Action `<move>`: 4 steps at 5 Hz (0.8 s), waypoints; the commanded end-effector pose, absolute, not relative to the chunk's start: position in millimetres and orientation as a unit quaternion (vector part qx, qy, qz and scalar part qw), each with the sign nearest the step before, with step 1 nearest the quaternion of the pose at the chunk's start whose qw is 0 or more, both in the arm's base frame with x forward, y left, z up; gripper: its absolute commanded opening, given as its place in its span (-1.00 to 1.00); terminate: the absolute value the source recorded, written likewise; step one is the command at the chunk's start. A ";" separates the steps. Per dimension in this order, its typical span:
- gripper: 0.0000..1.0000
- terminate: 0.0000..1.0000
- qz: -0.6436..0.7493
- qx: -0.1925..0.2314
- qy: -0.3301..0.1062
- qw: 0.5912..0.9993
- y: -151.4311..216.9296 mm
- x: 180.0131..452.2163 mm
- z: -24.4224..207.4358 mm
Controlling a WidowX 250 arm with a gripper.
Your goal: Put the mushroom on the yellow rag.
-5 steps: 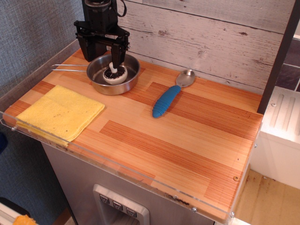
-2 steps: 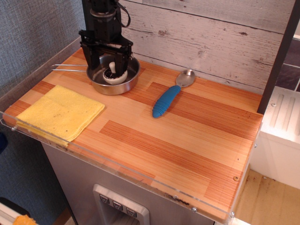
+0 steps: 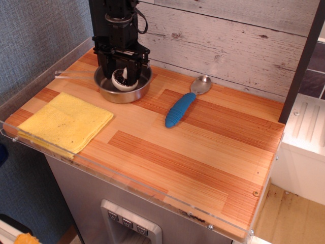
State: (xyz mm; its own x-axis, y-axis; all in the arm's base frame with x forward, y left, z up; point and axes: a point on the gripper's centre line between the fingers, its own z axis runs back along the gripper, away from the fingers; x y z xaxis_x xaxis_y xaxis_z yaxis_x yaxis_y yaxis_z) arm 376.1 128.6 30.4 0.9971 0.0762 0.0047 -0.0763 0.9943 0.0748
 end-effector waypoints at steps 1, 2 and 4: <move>-1.00 -1.00 0.037 0.048 -0.025 0.998 136.5 380.7 46.7; -1.00 -1.00 0.032 0.044 -0.036 0.998 136.9 379.1 57.5; -1.00 -1.00 0.050 0.030 -0.079 0.995 142.7 338.9 94.9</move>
